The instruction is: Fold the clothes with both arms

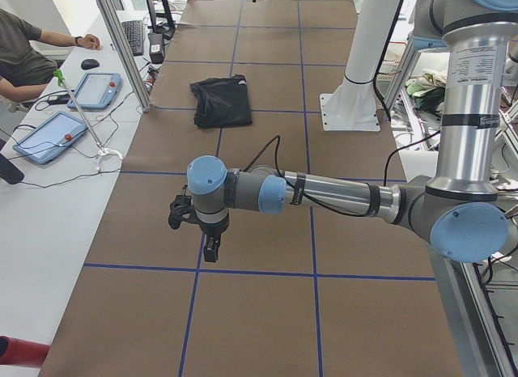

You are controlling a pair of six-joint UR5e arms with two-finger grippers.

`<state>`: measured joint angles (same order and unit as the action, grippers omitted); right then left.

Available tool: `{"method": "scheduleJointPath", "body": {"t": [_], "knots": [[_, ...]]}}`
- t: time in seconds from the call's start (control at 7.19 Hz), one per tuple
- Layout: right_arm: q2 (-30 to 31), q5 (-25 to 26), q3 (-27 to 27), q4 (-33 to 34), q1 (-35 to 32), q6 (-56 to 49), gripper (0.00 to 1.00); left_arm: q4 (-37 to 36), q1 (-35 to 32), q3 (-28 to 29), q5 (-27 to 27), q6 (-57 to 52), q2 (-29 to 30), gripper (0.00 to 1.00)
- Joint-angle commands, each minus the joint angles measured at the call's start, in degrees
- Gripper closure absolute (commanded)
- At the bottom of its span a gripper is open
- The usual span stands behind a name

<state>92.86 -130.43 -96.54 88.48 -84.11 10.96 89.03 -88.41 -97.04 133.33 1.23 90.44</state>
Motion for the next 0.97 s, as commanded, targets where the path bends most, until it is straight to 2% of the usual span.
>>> {"method": "scheduleJointPath", "body": {"t": [0.0,0.83], "knots": [[0.04,-2.81,0.12,0.20,0.00,-1.73,0.00,0.00,-0.01,-0.08,0.00,-0.18,0.00,0.00],[0.74,-2.73,0.21,0.20,0.00,-1.73,0.00,0.00,-0.01,-0.26,1.23,-0.44,-0.70,0.00]]}}
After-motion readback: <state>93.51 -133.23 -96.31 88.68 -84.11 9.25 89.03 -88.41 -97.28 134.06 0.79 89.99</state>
